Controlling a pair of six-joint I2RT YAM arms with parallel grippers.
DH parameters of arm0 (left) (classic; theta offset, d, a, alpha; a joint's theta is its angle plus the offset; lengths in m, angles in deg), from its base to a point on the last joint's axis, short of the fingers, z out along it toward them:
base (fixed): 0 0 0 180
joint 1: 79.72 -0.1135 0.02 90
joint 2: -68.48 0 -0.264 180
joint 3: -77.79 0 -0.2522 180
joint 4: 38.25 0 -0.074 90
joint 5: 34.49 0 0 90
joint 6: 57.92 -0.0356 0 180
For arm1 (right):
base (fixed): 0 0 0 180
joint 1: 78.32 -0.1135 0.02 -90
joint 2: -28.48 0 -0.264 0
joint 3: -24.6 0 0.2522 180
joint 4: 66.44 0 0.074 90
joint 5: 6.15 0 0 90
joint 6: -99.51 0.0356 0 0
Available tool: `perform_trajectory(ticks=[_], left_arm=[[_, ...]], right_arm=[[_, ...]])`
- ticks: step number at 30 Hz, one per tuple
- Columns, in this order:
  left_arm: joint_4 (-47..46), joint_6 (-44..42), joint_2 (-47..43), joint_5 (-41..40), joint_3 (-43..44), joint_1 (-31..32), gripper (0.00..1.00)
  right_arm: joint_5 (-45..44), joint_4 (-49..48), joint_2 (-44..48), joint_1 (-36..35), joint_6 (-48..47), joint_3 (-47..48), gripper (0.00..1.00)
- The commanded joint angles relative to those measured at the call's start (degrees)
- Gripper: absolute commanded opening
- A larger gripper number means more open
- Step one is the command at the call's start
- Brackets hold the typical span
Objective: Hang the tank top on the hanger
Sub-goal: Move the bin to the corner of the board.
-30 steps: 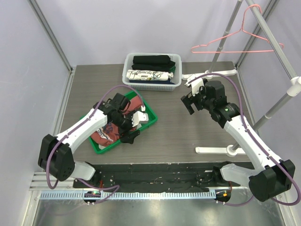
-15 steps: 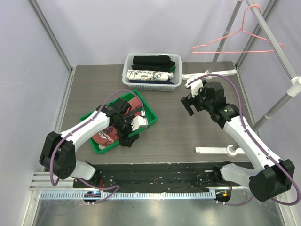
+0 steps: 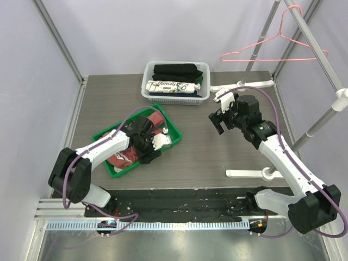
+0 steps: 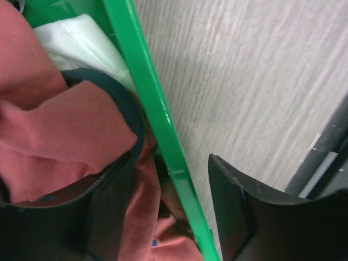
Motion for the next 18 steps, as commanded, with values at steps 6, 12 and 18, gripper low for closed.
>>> perform_trajectory(ticks=[6, 12, 18], left_arm=[[-4.47, 0.16, 1.16, -6.44, -2.72, 0.15, 0.51], [-6.31, -0.71, 0.28, -10.65, -5.87, 0.06, 0.35], [-7.55, -1.51, -1.21, -12.69, -8.25, -1.16, 0.23]], right_arm=[[0.89, -2.23, 1.49, 0.30, 0.32, 0.16, 1.00], [1.16, -2.23, 1.49, 0.30, 0.32, 0.16, 1.00], [1.42, -2.15, 1.76, 0.30, 0.41, -0.02, 1.00]])
